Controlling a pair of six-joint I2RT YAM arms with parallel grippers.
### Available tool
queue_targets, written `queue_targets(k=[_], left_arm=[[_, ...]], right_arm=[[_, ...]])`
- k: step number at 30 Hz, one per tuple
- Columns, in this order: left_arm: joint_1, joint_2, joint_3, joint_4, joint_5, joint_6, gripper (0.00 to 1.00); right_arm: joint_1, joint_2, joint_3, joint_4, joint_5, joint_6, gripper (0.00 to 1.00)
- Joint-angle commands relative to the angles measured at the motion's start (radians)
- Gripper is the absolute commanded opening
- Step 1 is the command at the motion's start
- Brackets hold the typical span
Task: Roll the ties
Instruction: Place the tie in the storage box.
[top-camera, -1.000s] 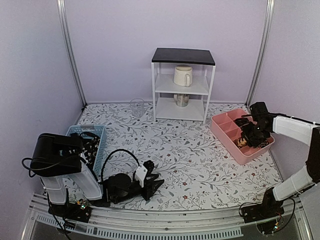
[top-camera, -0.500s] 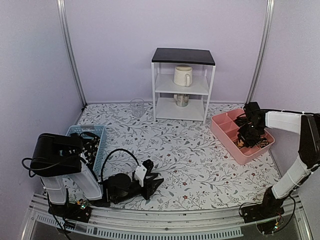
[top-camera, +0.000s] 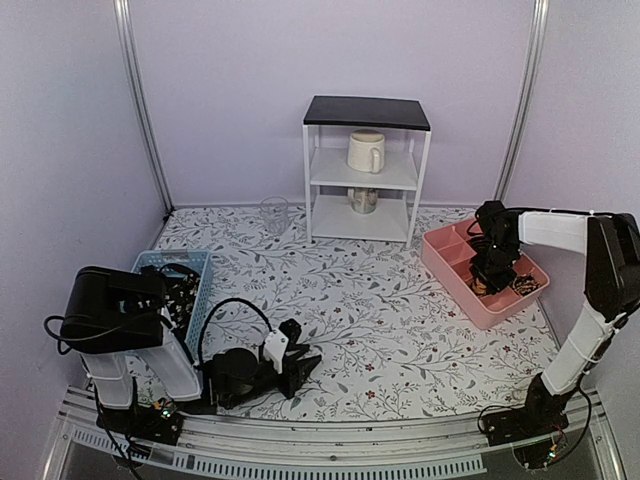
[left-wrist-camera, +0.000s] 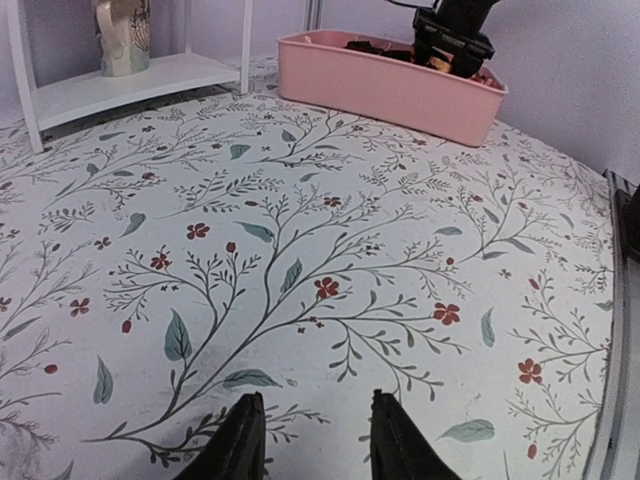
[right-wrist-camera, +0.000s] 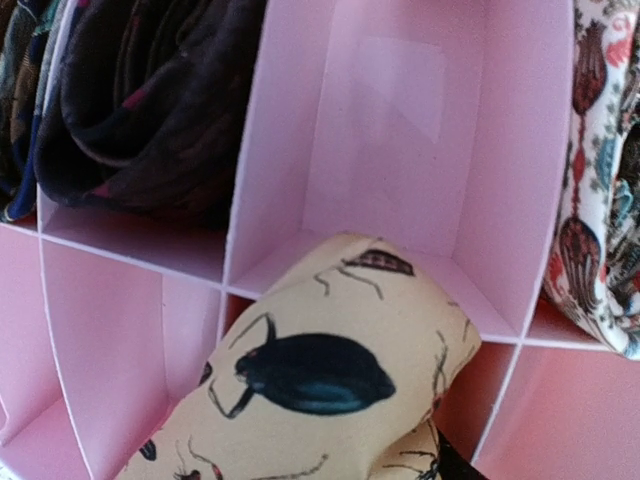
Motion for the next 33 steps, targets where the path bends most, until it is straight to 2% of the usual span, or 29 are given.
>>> queue_targets(k=[1,15,19,28,33], left_arm=[[-0.013,-0.008,-0.018,0.046,-0.023,0.014,0.36],[-0.012,0.004,-0.044,0.092,-0.035,0.02,0.37],[-0.012,0.007,-0.047,0.096,-0.039,0.02,0.38],[-0.012,0.012,-0.045,0.098,-0.051,0.028,0.38],[-0.011,0.009,-0.046,0.1,-0.057,0.037,0.38]], right_arm=[[0.009,0.042,0.036,-0.127,0.025,0.009,0.46],[0.009,0.035,0.123,-0.213,0.04,0.011,0.56],[0.009,0.043,0.103,-0.189,0.027,0.016,0.55],[0.012,0.096,0.052,-0.115,-0.018,0.047,0.45],[0.011,0.1,0.061,-0.129,-0.018,0.061,0.48]])
